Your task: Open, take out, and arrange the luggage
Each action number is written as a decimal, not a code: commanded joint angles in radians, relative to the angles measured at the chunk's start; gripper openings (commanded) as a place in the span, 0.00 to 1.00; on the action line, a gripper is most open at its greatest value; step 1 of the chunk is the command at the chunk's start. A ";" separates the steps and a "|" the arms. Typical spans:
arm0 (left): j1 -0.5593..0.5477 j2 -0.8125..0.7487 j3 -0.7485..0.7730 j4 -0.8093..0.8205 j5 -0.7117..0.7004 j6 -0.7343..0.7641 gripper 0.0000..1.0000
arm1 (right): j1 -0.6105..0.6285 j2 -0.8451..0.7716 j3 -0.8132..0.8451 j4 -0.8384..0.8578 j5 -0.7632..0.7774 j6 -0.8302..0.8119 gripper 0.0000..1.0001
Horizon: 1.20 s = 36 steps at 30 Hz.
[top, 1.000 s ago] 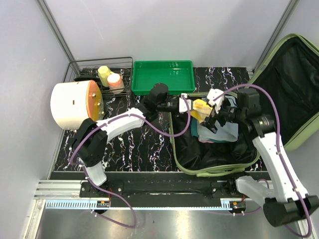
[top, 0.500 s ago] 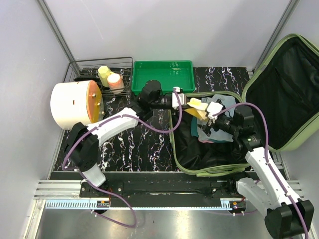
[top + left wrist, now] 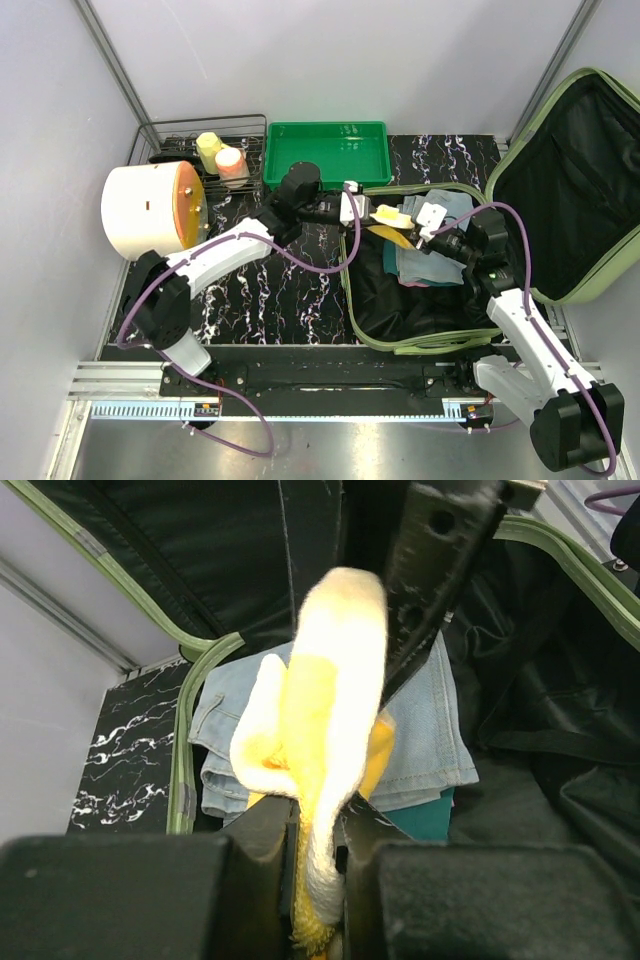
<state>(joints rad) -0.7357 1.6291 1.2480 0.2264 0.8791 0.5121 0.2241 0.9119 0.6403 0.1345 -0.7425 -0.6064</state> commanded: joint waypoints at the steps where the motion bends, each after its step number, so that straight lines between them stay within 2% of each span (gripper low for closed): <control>1: 0.002 -0.078 0.004 -0.080 0.043 0.123 0.13 | -0.003 -0.018 0.059 0.062 -0.087 0.026 0.10; 2: 0.002 -0.084 0.005 -0.106 0.028 0.146 0.21 | -0.002 -0.021 0.061 0.062 -0.087 0.025 0.00; 3: 0.004 -0.093 0.010 -0.172 0.015 0.201 0.32 | -0.002 -0.024 0.061 0.062 -0.087 0.025 0.00; 4: 0.002 -0.095 0.014 -0.209 0.002 0.232 0.52 | -0.002 -0.024 0.070 0.047 -0.089 0.020 0.00; 8: -0.004 -0.086 0.106 -0.367 -0.071 0.289 0.68 | 0.000 -0.016 0.104 -0.024 -0.109 -0.009 0.00; 13: -0.024 -0.068 0.185 -0.456 -0.149 0.290 0.70 | 0.000 0.004 0.134 -0.093 -0.123 -0.047 0.00; 20: -0.067 -0.063 0.257 -0.582 -0.154 0.347 0.70 | 0.008 0.035 0.168 -0.130 -0.115 -0.072 0.00; 24: -0.093 -0.042 0.275 -0.633 -0.176 0.387 0.64 | 0.018 0.038 0.176 -0.159 -0.115 -0.082 0.00; 25: -0.096 -0.037 0.286 -0.641 -0.196 0.385 0.58 | 0.021 0.038 0.176 -0.159 -0.116 -0.085 0.00; 30: -0.110 -0.009 0.324 -0.648 -0.245 0.355 0.40 | 0.038 0.039 0.179 -0.180 -0.113 -0.110 0.00; 32: -0.110 -0.003 0.350 -0.616 -0.273 0.274 0.15 | 0.041 0.039 0.182 -0.187 -0.109 -0.104 0.00; 33: -0.105 0.006 0.363 -0.613 -0.281 0.243 0.06 | 0.041 0.045 0.188 -0.187 -0.103 -0.090 0.21; 34: -0.100 0.009 0.390 -0.611 -0.298 0.212 0.00 | 0.041 0.045 0.196 -0.191 -0.075 -0.072 0.37; 36: -0.070 0.027 0.430 -0.616 -0.316 0.105 0.00 | 0.043 0.056 0.225 -0.199 -0.025 0.006 0.63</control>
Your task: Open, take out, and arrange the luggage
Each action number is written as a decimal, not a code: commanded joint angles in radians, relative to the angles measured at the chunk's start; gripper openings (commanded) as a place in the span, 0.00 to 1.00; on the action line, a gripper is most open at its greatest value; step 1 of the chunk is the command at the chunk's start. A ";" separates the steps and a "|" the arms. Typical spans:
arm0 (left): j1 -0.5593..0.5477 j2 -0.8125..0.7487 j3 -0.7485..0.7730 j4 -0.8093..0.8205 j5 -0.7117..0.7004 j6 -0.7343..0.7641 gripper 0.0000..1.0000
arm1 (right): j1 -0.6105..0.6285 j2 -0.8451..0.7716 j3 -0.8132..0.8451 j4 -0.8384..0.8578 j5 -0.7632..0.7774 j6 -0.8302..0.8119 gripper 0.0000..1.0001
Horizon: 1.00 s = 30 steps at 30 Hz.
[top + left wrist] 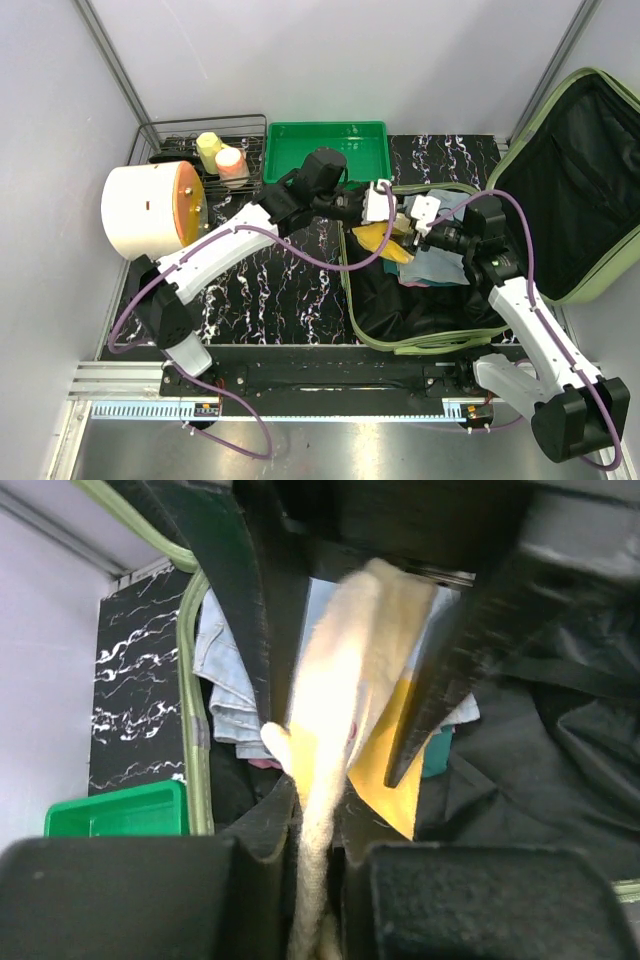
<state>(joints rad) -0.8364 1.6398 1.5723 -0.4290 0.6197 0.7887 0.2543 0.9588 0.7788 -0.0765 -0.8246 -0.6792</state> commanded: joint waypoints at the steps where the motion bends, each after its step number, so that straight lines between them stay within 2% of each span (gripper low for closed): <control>1: 0.046 0.025 0.153 0.033 -0.066 -0.202 0.00 | 0.011 0.012 0.097 -0.006 0.108 0.102 0.80; 3: 0.089 0.063 0.221 -0.010 -0.098 -0.304 0.00 | 0.011 0.006 0.120 -0.029 0.151 0.154 0.88; 8: 0.178 0.224 0.572 -0.213 -0.190 -0.523 0.00 | 0.008 -0.026 0.140 -0.040 0.228 0.251 1.00; 10: 0.223 0.253 0.655 -0.229 -0.202 -0.563 0.00 | 0.007 -0.035 0.146 -0.045 0.275 0.271 1.00; 13: 0.281 0.285 0.705 -0.214 -0.242 -0.624 0.00 | 0.000 -0.043 0.152 -0.048 0.324 0.288 1.00; 17: 0.339 0.356 0.770 -0.168 -0.323 -0.813 0.00 | -0.003 -0.042 0.158 -0.063 0.383 0.302 1.00; 22: 0.344 0.400 0.773 -0.099 -0.553 -0.965 0.00 | -0.006 -0.032 0.172 -0.086 0.426 0.308 1.00; 24: 0.349 0.422 0.766 -0.054 -0.595 -1.057 0.00 | -0.006 -0.022 0.183 -0.100 0.443 0.311 1.00; 30: 0.369 0.486 0.691 0.194 -0.535 -1.264 0.00 | -0.006 0.011 0.206 -0.127 0.461 0.316 1.00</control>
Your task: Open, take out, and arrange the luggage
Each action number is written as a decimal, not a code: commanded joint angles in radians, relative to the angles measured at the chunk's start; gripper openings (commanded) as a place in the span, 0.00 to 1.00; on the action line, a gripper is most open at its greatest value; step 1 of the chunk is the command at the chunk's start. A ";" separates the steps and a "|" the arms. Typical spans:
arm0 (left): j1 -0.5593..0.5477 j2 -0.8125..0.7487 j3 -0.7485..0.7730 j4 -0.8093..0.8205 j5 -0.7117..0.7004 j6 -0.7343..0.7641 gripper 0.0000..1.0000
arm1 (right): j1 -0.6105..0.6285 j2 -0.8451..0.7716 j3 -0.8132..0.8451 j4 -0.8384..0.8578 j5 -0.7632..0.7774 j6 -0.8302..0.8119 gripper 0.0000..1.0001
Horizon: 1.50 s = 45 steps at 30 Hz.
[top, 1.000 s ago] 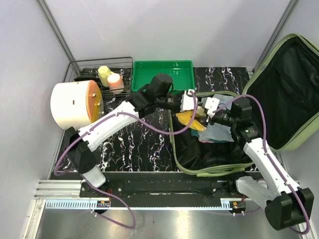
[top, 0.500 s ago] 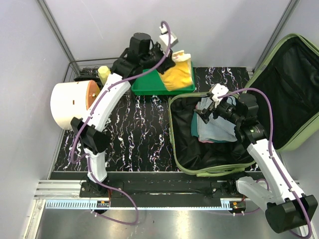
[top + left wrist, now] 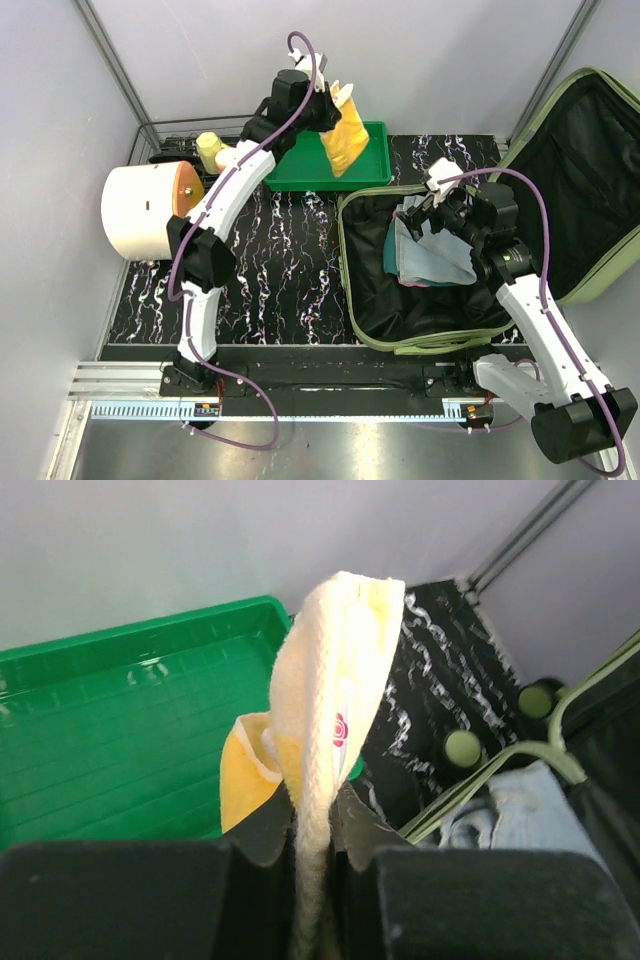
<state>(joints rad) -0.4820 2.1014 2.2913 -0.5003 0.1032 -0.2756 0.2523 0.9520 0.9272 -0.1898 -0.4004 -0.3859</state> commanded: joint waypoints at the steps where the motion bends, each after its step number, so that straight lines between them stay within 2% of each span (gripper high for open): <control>1: 0.016 0.035 -0.035 0.352 0.009 -0.223 0.00 | -0.004 0.022 0.062 -0.016 0.038 0.024 1.00; 3: 0.023 0.075 -0.077 0.471 0.053 -0.293 0.00 | -0.005 0.036 0.070 -0.023 0.040 0.022 1.00; 4: 0.028 0.091 -0.095 0.612 0.102 -0.330 0.00 | -0.004 0.040 0.073 -0.026 0.040 0.018 1.00; 6: 0.034 0.152 -0.083 0.715 0.125 -0.443 0.00 | -0.004 0.051 0.084 -0.042 0.040 0.010 1.00; 10: 0.049 0.342 0.126 0.656 0.121 -0.618 0.00 | -0.004 0.073 0.110 -0.076 0.044 -0.002 1.00; 11: 0.049 0.388 0.143 0.657 0.110 -0.625 0.00 | -0.004 0.077 0.114 -0.082 0.044 -0.004 1.00; 14: 0.066 0.411 0.062 0.663 0.086 -0.645 0.00 | -0.004 0.094 0.133 -0.109 0.044 -0.018 1.00; 17: 0.095 0.419 -0.021 0.643 0.053 -0.619 0.00 | -0.004 0.109 0.148 -0.126 0.038 -0.030 1.00; 22: 0.141 0.460 -0.003 0.556 -0.036 -0.493 0.01 | -0.005 0.148 0.165 -0.128 0.021 -0.034 1.00; 26: 0.166 0.482 0.005 0.542 -0.065 -0.381 0.07 | -0.004 0.177 0.182 -0.125 0.015 -0.039 1.00; 28: 0.169 0.494 0.016 0.523 -0.057 -0.347 0.24 | -0.005 0.186 0.185 -0.122 0.014 -0.045 1.00; 29: 0.175 0.493 0.011 0.523 -0.057 -0.326 0.39 | -0.004 0.192 0.188 -0.120 0.012 -0.048 1.00; 30: 0.180 0.488 -0.013 0.531 -0.036 -0.315 0.48 | -0.004 0.194 0.190 -0.119 0.011 -0.051 1.00; 34: 0.195 0.438 -0.043 0.549 0.013 -0.272 0.99 | -0.005 0.206 0.196 -0.114 0.003 -0.056 1.00; 37: 0.197 0.379 -0.027 0.508 0.065 -0.194 0.99 | -0.005 0.209 0.193 -0.108 -0.002 -0.056 1.00; 41: 0.197 0.272 -0.068 0.435 0.182 -0.002 0.99 | -0.005 0.208 0.187 -0.102 -0.005 -0.061 1.00; 42: 0.197 0.253 -0.073 0.413 0.252 0.047 0.99 | -0.007 0.205 0.186 -0.100 -0.006 -0.062 1.00; 45: 0.194 0.197 -0.076 0.298 0.303 0.206 0.99 | -0.005 0.206 0.185 -0.102 -0.008 -0.064 1.00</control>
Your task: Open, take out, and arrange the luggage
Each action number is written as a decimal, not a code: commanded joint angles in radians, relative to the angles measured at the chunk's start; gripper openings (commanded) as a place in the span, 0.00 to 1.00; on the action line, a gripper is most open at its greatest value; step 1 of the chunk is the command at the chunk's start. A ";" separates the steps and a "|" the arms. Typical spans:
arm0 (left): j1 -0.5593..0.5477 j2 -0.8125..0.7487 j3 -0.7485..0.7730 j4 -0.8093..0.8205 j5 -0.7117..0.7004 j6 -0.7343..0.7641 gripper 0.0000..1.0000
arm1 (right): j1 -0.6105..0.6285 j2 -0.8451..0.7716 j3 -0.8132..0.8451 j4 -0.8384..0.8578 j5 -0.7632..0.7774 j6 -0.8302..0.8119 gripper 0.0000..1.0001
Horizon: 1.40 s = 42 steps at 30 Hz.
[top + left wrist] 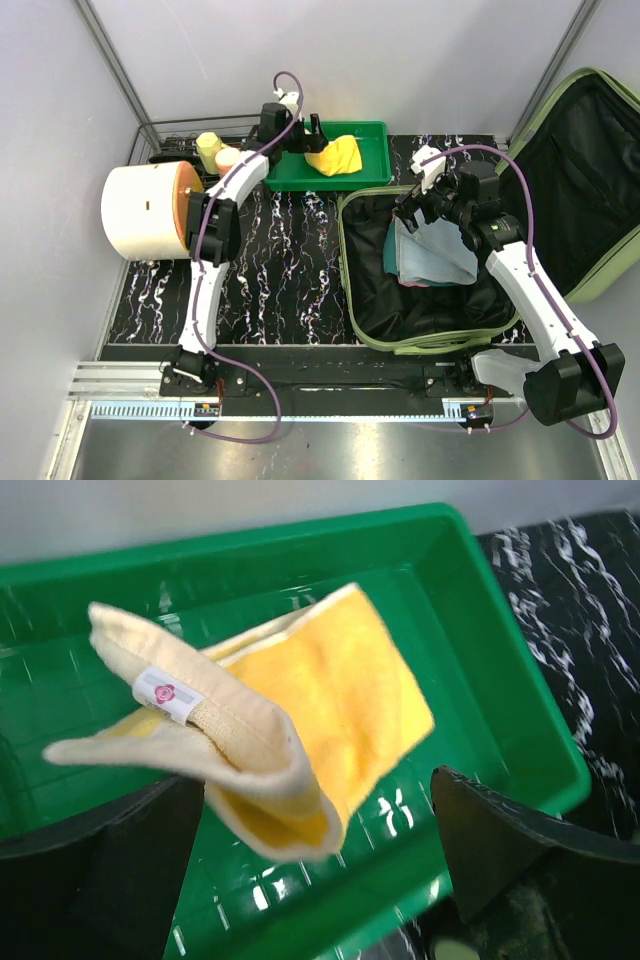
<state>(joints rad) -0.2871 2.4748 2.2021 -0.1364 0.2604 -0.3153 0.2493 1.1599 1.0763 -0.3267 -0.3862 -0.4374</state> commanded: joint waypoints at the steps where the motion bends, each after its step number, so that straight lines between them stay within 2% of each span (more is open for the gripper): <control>1: -0.001 -0.189 0.021 -0.136 0.151 0.284 0.99 | -0.002 -0.002 0.036 0.035 -0.025 -0.012 1.00; 6: -0.007 -0.201 0.031 -0.236 0.077 0.421 0.99 | -0.002 0.003 0.034 0.035 -0.045 -0.011 1.00; 9: -0.012 -0.153 0.119 -0.336 0.140 0.476 0.94 | -0.001 0.007 0.037 0.035 -0.059 -0.015 1.00; 10: -0.021 -0.131 0.133 -0.383 0.145 0.514 0.85 | -0.002 0.009 0.036 0.034 -0.059 -0.018 1.00; 12: -0.032 -0.120 0.137 -0.414 0.167 0.554 0.74 | -0.002 0.011 0.037 0.034 -0.056 -0.021 1.00; 13: -0.041 -0.110 0.134 -0.439 0.169 0.590 0.64 | -0.002 0.011 0.037 0.035 -0.056 -0.026 1.00; 17: -0.053 -0.080 0.117 -0.456 0.131 0.604 0.46 | -0.002 0.004 0.033 0.035 -0.056 -0.021 1.00; 18: -0.055 -0.071 0.120 -0.454 0.107 0.601 0.44 | -0.002 0.006 0.033 0.034 -0.059 -0.020 1.00; 24: -0.081 -0.004 0.125 -0.474 0.037 0.663 0.43 | -0.002 0.004 0.028 0.034 -0.062 -0.007 1.00; 28: -0.119 -0.010 0.068 -0.506 0.049 0.691 0.43 | -0.002 0.009 0.028 0.034 -0.059 -0.012 1.00; 32: -0.130 -0.046 -0.005 -0.512 0.079 0.665 0.43 | -0.002 0.006 0.027 0.034 -0.048 -0.011 1.00; 37: -0.130 -0.071 -0.015 -0.555 0.128 0.621 0.42 | -0.005 -0.005 0.017 0.032 -0.039 -0.015 1.00; 42: -0.130 -0.077 0.004 -0.601 0.195 0.559 0.34 | -0.008 -0.009 0.008 0.032 -0.034 -0.021 1.00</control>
<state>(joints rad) -0.4168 2.4432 2.2116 -0.6357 0.3653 0.3149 0.2485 1.1683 1.0760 -0.3271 -0.4290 -0.4488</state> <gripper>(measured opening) 0.363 0.994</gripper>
